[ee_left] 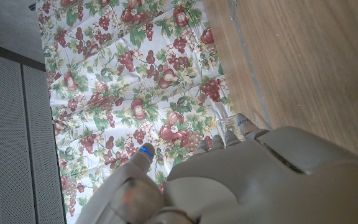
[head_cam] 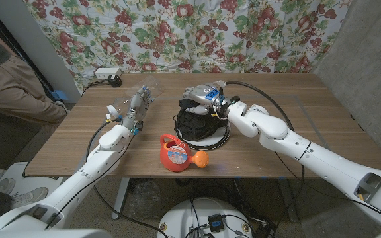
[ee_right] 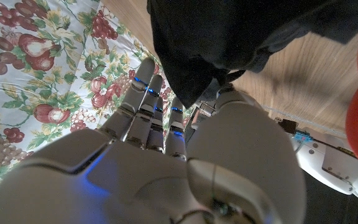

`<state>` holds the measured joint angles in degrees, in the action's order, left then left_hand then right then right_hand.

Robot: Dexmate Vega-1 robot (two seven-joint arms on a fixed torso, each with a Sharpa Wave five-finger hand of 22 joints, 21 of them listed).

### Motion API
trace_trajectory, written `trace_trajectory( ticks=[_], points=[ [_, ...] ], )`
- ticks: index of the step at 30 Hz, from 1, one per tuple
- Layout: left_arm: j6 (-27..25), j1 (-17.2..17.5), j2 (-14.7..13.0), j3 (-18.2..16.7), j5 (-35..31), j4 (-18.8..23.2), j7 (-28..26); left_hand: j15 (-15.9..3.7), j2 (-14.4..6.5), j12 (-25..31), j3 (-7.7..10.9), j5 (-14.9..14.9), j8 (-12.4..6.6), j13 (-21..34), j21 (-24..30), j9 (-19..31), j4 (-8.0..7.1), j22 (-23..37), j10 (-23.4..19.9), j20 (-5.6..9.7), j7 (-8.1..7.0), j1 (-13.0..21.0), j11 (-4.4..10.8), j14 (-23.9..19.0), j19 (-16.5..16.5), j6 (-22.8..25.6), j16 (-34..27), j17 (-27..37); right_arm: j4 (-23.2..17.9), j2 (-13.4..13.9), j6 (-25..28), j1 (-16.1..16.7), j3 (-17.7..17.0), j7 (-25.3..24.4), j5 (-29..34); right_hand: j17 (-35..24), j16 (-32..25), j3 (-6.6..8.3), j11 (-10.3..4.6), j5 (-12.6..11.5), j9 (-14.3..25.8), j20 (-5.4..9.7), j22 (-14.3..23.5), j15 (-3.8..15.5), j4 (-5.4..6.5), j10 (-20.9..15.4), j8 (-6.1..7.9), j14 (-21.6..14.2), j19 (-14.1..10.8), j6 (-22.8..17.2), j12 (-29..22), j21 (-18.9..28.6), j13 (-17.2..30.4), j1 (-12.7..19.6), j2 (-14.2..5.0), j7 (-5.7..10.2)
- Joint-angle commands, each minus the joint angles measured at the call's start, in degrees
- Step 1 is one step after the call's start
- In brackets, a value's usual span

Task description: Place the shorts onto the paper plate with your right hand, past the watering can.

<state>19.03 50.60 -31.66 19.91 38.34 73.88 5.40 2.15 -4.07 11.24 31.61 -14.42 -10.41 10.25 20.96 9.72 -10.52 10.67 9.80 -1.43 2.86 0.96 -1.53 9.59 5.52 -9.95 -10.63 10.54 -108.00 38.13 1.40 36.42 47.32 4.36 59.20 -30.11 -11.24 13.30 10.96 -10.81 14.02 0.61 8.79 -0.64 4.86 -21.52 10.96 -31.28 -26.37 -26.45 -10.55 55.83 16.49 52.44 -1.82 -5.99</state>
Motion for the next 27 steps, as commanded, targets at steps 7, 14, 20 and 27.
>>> trace_trajectory(
  ticks=[7,14,20,27],
  points=[
    [-0.09,-0.47,0.16,0.19,-0.28,-0.44,-0.1,0.33,-5.87,0.02,0.08,-0.27,0.04,0.22,-0.06,0.35,-0.19,0.18,2.72,0.03,-0.03,-0.02,-0.4,3.58,-0.07,-0.86,-0.19,0.11,-0.76,0.03,1.51,-0.27,-0.63,3.75,-0.03,3.97,0.08,-4.62,1.2,-1.34,-0.89,-5.01,0.25,0.95,3.23,2.28,-0.19,6.8,-0.24,4.24,-0.12,-6.25,-2.06,-8.42,2.72,-1.6],
    [-0.11,-0.79,0.27,0.41,-0.57,-0.57,-0.14,0.42,-5.86,-0.09,0.01,-0.25,0.14,0.22,-0.17,0.35,-0.22,0.19,3.07,0.04,0.31,-0.1,-0.7,3.77,0.01,-1.2,-0.14,0.12,-1.3,0.38,1.7,-0.48,-1.0,5.3,-0.73,6.64,0.78,-6.72,-0.5,-2.34,-1.28,-9.03,0.23,0.41,3.75,4.51,-0.05,11.14,1.91,5.8,0.08,-10.91,-3.2,-11.78,3.47,0.27],
    [-0.39,-0.89,0.31,0.52,-0.75,-0.51,-0.5,0.57,-5.84,-0.1,-0.07,-0.22,0.19,0.23,-0.24,0.35,-0.25,0.2,3.2,0.03,0.41,-0.18,-0.8,3.86,0.06,-1.46,-0.14,0.14,-1.82,0.85,1.34,-0.51,-1.77,5.99,-2.38,9.76,0.93,-9.06,-1.55,-3.22,-1.65,-12.1,0.26,-0.23,4.33,7.51,-0.07,16.33,4.89,8.21,0.01,-16.78,-4.25,-16.36,3.31,1.54],
    [-0.25,-1.1,0.44,0.64,-0.82,-0.58,-0.31,0.61,-5.83,-0.08,-0.13,-0.2,0.19,0.23,-0.27,0.35,-0.27,0.22,3.22,0.04,0.38,-0.24,-0.83,3.89,0.06,-1.54,-0.15,0.15,-2.47,1.35,0.92,-0.2,-2.64,5.2,-3.38,13.3,0.54,-11.45,-1.26,-4.33,-1.99,-12.67,0.32,-0.94,4.02,10.0,-0.02,19.88,6.2,10.65,-0.32,-22.83,-4.8,-20.62,2.95,0.26]
  ],
)
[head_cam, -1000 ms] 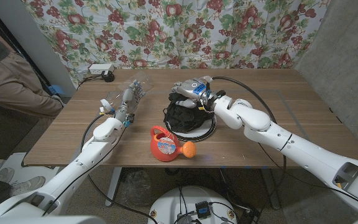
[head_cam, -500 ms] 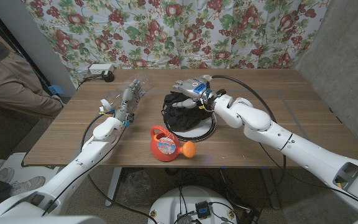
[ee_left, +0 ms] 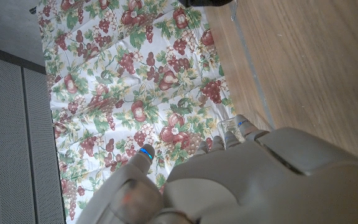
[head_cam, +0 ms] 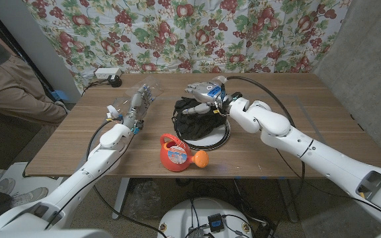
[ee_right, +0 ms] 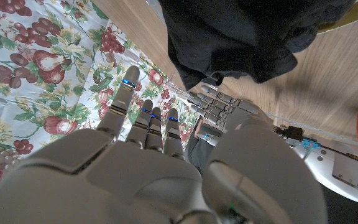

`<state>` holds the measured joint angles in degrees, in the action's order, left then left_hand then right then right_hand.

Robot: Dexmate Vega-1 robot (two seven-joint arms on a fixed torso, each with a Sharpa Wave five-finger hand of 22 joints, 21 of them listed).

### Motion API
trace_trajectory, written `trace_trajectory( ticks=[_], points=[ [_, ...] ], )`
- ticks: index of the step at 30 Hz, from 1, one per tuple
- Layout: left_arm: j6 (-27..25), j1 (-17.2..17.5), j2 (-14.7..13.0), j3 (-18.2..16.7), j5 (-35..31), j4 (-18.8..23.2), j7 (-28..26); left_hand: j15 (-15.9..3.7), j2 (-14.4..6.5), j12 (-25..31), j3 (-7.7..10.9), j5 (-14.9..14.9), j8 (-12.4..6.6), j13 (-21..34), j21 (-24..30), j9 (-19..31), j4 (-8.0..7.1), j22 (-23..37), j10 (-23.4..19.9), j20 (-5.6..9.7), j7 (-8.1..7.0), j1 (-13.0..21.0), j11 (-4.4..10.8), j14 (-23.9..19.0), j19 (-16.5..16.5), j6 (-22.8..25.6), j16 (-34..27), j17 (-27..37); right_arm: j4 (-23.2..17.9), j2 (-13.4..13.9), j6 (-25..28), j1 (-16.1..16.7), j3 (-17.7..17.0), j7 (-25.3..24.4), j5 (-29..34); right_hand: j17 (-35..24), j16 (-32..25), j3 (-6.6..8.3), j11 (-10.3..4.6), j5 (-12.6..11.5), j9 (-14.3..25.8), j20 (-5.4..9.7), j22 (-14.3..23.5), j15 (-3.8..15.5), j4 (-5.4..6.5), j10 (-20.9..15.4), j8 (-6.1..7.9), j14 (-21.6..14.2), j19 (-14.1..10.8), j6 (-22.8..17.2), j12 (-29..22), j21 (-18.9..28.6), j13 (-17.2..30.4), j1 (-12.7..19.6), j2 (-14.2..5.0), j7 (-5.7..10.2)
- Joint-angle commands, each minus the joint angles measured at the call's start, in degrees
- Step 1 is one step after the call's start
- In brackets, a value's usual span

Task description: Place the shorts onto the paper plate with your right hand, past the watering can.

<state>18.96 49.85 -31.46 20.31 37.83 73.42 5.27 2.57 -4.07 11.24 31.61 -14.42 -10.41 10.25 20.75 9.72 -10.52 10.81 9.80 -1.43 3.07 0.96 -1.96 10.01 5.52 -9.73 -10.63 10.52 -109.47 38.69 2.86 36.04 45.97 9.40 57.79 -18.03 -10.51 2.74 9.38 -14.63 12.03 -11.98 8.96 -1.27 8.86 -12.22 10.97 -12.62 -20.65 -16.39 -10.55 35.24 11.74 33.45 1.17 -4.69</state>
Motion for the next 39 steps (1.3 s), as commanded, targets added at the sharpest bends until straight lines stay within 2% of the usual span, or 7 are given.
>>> trace_trajectory(
  ticks=[1,9,14,16,18,25,39],
  points=[
    [-0.3,-0.45,0.17,0.33,-0.4,-0.16,-0.11,0.17,-5.83,-0.09,-0.14,-0.2,0.18,0.23,-0.09,0.35,-0.27,0.08,3.25,0.02,0.18,-0.25,-0.37,3.49,0.08,-1.75,-0.14,0.16,-1.13,0.88,-0.51,0.21,-1.36,0.1,-1.9,1.51,-0.18,-1.12,0.07,-0.58,-0.04,-0.21,0.15,-0.32,-0.01,0.8,-0.01,1.54,1.04,0.77,-0.36,-2.92,-0.07,-1.97,0.01,-0.51],
    [-0.24,-0.47,0.27,0.36,-0.29,-0.27,0.04,0.3,-5.8,-0.21,-0.26,-0.17,0.28,0.24,-0.18,0.35,-0.31,0.1,3.67,0.03,0.28,-0.36,-0.6,3.69,0.19,-2.18,-0.1,0.19,-1.72,1.19,-0.94,0.37,-2.19,0.04,-3.27,5.3,-0.82,-4.22,-9.5,-2.49,-0.26,-0.04,0.23,2.48,-0.66,0.77,0.31,3.14,0.93,2.23,-0.98,-10.06,-0.01,-5.4,0.43,9.05],
    [-0.15,-0.48,0.19,0.3,-0.29,-0.36,0.13,0.3,-5.79,-0.18,-0.35,-0.14,0.25,0.25,-0.21,0.35,-0.34,0.12,3.68,0.05,0.17,-0.42,-0.46,3.74,0.17,-2.22,-0.12,0.2,-1.79,1.13,-1.5,0.25,-2.7,0.13,-4.8,5.98,-0.68,-4.91,-7.93,-3.13,-0.35,-0.2,0.24,2.15,-0.62,1.4,0.24,4.15,1.16,2.94,-0.84,-12.16,0.0,-6.16,0.13,6.78],
    [-0.24,-0.54,0.23,0.31,-0.24,-0.43,0.11,0.24,-5.79,-0.15,-0.36,-0.14,0.23,0.25,-0.21,0.35,-0.34,0.12,3.64,0.04,0.14,-0.44,-0.47,3.73,0.15,-2.2,-0.13,0.2,-1.89,1.11,-1.62,0.23,-2.9,0.04,-5.24,6.32,-0.63,-5.37,-4.54,-3.47,-0.44,-0.16,0.27,1.21,-0.5,1.87,0.22,4.74,1.44,3.26,-0.76,-13.6,-0.05,-6.9,-0.23,4.75],
    [-0.26,-0.59,0.21,0.33,-0.09,-0.48,0.45,0.29,-5.79,-0.12,-0.39,-0.13,0.21,0.25,-0.21,0.35,-0.35,0.12,3.59,0.05,0.15,-0.45,-0.44,3.72,0.12,-2.17,-0.14,0.21,-1.92,1.06,-1.86,0.19,-3.14,-0.07,-5.94,6.54,-0.76,-5.87,-6.7,-3.7,-0.53,-0.12,0.3,1.35,-0.38,2.13,0.2,4.87,1.21,3.54,-0.75,-14.75,-0.09,-7.71,-0.53,5.85],
    [-0.08,-0.95,0.34,0.45,-0.09,-1.06,0.95,0.2,-5.81,-0.05,-0.44,-0.12,0.12,0.25,-0.22,0.35,-0.35,0.13,3.46,0.06,0.06,-0.48,-0.34,3.69,0.05,-2.02,-0.17,0.21,-2.27,1.02,-2.17,0.01,-3.85,0.11,-7.83,7.05,-0.71,-6.98,-3.38,-4.35,-0.78,-0.19,0.36,0.08,-0.71,2.2,0.33,5.56,0.66,3.39,-0.88,-18.13,-0.25,-8.8,-1.24,3.01],
    [0.11,-1.22,-0.02,0.43,0.43,-1.67,2.7,0.22,-5.84,-0.09,-0.55,-0.11,0.16,0.25,-0.33,0.34,-0.33,0.15,3.71,0.09,-0.01,-0.52,-0.38,3.75,0.11,-2.25,-0.18,0.21,-3.83,1.05,-0.56,0.32,-4.9,0.06,-8.69,7.23,-0.87,-8.41,-9.05,-4.94,-0.95,-0.12,0.48,1.81,-1.24,2.3,0.15,5.56,-0.31,4.03,-0.89,-21.21,-0.34,-9.33,-1.07,7.18]
  ],
)
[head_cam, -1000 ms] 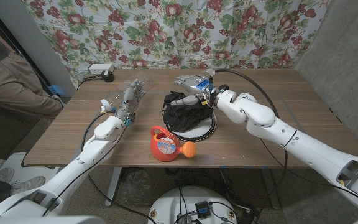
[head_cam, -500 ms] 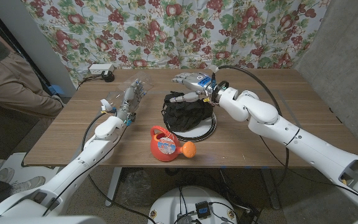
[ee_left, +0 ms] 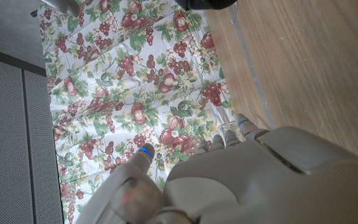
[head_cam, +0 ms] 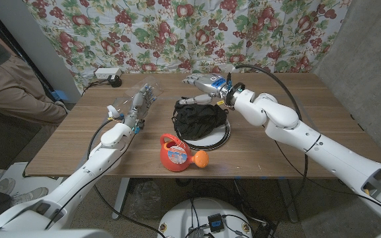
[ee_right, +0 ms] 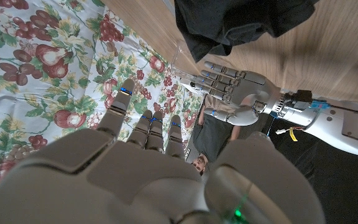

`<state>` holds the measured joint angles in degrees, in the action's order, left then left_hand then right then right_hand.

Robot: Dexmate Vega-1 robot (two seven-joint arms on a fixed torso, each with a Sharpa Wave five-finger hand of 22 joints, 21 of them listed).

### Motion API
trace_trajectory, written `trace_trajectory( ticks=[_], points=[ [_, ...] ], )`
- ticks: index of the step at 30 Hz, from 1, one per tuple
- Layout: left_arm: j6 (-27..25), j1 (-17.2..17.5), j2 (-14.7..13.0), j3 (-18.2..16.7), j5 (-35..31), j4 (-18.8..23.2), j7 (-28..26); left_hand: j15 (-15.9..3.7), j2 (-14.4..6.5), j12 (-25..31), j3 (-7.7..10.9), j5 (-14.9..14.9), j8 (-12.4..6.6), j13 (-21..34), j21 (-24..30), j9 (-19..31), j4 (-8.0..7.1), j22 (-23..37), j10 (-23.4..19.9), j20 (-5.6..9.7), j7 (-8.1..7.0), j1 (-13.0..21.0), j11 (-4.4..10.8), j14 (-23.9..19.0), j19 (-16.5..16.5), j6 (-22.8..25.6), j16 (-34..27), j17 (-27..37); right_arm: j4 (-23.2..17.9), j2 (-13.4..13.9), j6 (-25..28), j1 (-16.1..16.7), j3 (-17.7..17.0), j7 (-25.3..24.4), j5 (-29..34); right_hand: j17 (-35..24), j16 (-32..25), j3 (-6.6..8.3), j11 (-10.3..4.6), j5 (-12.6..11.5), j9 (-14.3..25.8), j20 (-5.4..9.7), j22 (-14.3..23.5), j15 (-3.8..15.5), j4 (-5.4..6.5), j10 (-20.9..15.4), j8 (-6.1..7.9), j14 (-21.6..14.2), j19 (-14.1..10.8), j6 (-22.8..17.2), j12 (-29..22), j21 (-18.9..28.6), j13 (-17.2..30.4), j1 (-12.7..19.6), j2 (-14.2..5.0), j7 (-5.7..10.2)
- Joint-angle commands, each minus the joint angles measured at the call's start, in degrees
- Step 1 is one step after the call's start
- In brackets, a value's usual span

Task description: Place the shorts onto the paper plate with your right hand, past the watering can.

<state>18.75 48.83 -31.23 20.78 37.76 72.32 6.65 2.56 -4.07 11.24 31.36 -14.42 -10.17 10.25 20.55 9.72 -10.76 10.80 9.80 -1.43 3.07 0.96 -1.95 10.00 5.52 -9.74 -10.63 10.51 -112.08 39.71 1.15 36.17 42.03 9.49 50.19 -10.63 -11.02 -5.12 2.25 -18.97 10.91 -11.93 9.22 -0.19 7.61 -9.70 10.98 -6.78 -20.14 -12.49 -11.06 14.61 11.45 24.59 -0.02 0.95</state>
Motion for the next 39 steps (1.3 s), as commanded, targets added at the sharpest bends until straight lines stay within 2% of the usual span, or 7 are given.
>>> trace_trajectory(
  ticks=[1,3,15,20,24,26,39],
  points=[
    [0.27,-0.26,-0.45,-0.02,0.48,-0.71,1.68,0.21,-5.84,-0.13,-0.32,-0.1,-0.05,0.25,-0.14,0.34,-0.09,0.17,3.82,0.1,0.02,-0.53,-0.35,3.8,0.12,-2.38,-0.17,0.23,-1.31,0.06,1.24,0.17,-0.94,-0.02,-0.95,-0.17,-0.48,-0.93,-3.68,-0.8,0.15,-0.17,0.25,1.47,-0.11,-0.17,0.09,-0.53,-1.22,0.52,-0.35,-1.17,-0.04,-0.54,0.27,3.2],
    [0.07,-0.11,-0.59,-0.13,0.69,-0.54,1.73,0.22,-5.83,-0.16,-0.35,-0.1,-0.02,0.25,-0.15,0.34,-0.1,0.18,3.94,0.12,0.02,-0.54,-0.4,3.87,0.13,-2.48,-0.15,0.23,-1.49,0.02,1.39,0.14,-1.0,-0.02,-0.95,-0.19,-0.56,-1.26,-4.89,-0.94,0.15,-0.15,0.26,1.93,-0.15,-0.17,0.04,-0.71,-1.52,0.83,-0.35,-1.55,-0.02,-0.65,0.43,4.86],
    [-0.14,-0.32,-1.56,-0.28,0.93,-0.75,3.23,0.12,-5.8,-0.1,-0.51,-0.06,-0.09,0.26,-0.22,0.34,-0.11,0.2,3.96,0.13,-0.06,-0.62,-0.17,3.87,0.11,-2.5,-0.19,0.24,-2.18,-0.01,2.38,-0.05,-1.45,-0.45,-0.63,-0.13,-0.63,-1.77,-2.55,-1.46,0.16,-0.13,0.27,1.78,-0.38,-0.89,0.62,-1.15,-2.53,-0.53,-0.57,-2.43,-0.03,-0.48,0.23,2.15],
    [-0.05,-0.54,-1.71,-0.39,1.3,-1.21,4.18,0.06,-5.81,-0.12,-0.55,-0.05,-0.08,0.26,-0.24,0.34,-0.11,0.2,4.05,0.14,-0.1,-0.63,-0.21,3.94,0.11,-2.61,-0.18,0.25,-2.77,0.07,3.09,-0.11,-1.72,-0.19,-0.32,-0.11,-0.76,-2.19,-4.26,-1.73,0.15,-0.07,0.27,2.41,-0.51,-0.97,0.46,-1.72,-3.24,-0.33,-0.51,-2.81,-0.05,-0.42,0.34,4.62],
    [0.19,-0.98,-1.88,-0.33,1.49,-2.01,5.51,0.07,-5.82,-0.12,-0.58,-0.05,-0.08,0.26,-0.26,0.33,-0.11,0.21,4.11,0.15,-0.1,-0.63,-0.15,3.97,0.1,-2.64,-0.18,0.25,-3.21,0.03,3.82,-0.2,-1.74,0.21,0.23,-0.1,-0.85,-2.36,-4.06,-1.81,0.15,0.01,0.27,2.49,-0.56,-1.2,0.53,-2.06,-3.65,-0.54,-0.58,-2.86,-0.05,-0.41,0.42,4.35],
    [0.76,-1.54,-2.0,-0.11,1.05,-2.93,6.37,0.07,-5.82,-0.18,-0.61,-0.04,-0.05,0.26,-0.29,0.33,-0.1,0.21,4.3,0.16,-0.15,-0.63,-0.15,3.98,0.12,-2.76,-0.18,0.25,-3.62,0.01,4.16,-0.08,-1.86,0.11,0.43,-0.11,-0.92,-2.78,-4.87,-1.95,0.15,-0.03,0.28,2.82,-0.62,-1.17,0.32,-2.45,-4.2,-0.06,-0.52,-2.99,-0.05,-0.49,0.76,6.4],
    [-0.18,-0.81,-2.69,-0.28,1.08,-2.71,5.81,-0.08,-5.83,-0.21,-0.75,0.0,-0.05,0.26,-0.39,0.33,-0.1,0.23,4.62,0.16,-0.33,-0.66,-0.08,4.12,0.18,-3.02,-0.17,0.25,-4.23,-0.17,4.94,0.58,-2.38,-1.27,0.6,-0.15,-1.12,-3.44,-5.79,-2.2,0.18,0.22,0.23,3.36,-0.6,-1.58,0.49,-3.33,-5.44,-0.41,-0.57,-3.05,-0.05,-0.74,1.16,6.7]
  ],
)
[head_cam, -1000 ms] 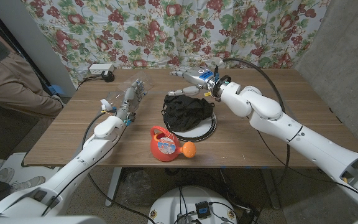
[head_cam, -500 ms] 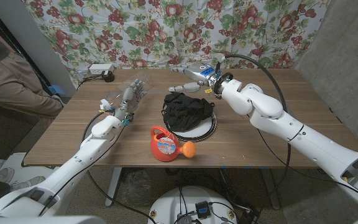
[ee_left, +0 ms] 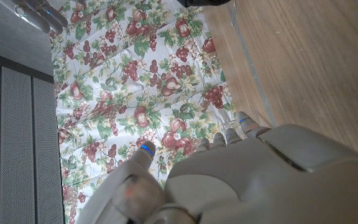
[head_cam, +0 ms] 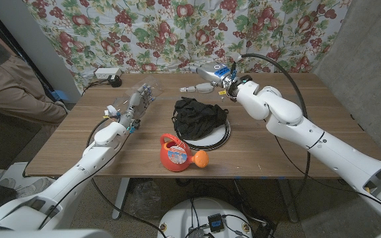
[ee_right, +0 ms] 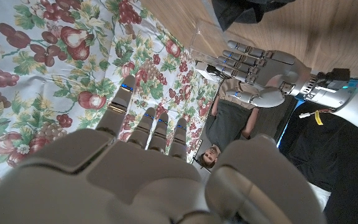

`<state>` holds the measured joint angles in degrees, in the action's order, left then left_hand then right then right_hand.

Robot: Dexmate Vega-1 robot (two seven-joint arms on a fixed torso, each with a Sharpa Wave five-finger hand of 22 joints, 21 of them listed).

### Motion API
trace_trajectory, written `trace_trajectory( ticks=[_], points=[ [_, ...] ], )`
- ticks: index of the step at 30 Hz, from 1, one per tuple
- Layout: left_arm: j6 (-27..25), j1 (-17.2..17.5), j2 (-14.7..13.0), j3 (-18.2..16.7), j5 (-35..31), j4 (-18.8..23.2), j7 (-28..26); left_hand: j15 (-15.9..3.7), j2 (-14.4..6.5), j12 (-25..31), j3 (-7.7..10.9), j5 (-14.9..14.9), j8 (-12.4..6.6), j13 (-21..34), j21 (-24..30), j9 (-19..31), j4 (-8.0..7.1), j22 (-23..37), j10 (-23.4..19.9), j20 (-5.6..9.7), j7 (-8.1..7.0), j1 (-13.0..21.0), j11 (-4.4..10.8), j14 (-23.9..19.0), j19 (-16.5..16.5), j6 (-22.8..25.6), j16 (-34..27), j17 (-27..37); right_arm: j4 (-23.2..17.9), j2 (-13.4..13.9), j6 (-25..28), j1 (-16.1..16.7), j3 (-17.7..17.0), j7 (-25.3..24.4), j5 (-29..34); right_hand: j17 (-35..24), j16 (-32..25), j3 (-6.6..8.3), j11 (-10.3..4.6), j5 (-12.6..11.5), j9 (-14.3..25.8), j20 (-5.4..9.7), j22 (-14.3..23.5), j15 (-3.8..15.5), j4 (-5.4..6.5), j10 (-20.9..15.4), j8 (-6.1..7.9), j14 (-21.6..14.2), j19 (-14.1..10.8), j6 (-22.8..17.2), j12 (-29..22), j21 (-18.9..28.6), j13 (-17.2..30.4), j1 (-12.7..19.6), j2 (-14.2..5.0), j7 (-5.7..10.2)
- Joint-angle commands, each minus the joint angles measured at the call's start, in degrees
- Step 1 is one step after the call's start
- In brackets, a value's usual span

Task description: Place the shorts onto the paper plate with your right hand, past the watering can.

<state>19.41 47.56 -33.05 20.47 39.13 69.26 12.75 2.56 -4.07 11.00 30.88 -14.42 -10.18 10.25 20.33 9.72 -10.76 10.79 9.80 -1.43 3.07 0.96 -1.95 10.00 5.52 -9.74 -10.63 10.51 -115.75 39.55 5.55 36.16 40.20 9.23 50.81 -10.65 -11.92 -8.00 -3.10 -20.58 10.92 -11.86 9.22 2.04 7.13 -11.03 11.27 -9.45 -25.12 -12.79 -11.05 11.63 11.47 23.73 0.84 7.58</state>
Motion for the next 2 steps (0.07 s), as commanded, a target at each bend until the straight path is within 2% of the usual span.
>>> trace_trajectory(
  ticks=[1,2],
  points=[
    [-0.48,0.96,-0.88,-0.05,-0.77,1.3,-1.38,-0.06,-5.83,0.05,-0.28,0.0,-0.03,0.26,-0.17,0.33,-0.11,0.24,4.59,0.16,-0.35,-0.66,-0.1,4.14,0.14,-3.05,-0.17,0.26,-0.63,0.35,0.27,0.97,-0.9,-1.72,-0.29,-0.13,-0.2,-0.62,-0.49,-0.63,0.17,0.14,0.23,1.14,-0.13,-0.24,0.22,-0.67,-0.59,-0.16,-0.56,-0.08,-0.07,0.12,0.31,-0.3],
    [-0.73,1.26,-0.88,-0.21,-0.35,1.97,-1.48,-0.1,-5.84,0.08,-0.29,0.0,-0.05,0.26,-0.18,0.33,-0.11,0.24,4.54,0.15,-0.36,-0.67,-0.13,4.12,0.13,-3.0,-0.18,0.26,-0.72,0.74,-0.03,1.39,-1.3,-2.4,-0.7,-0.12,-0.16,-0.69,-0.11,-0.74,0.18,0.03,0.21,1.19,-0.16,-0.37,0.39,-0.7,-0.82,-0.62,-0.58,-0.16,-0.08,0.19,0.25,-1.21]
  ],
)
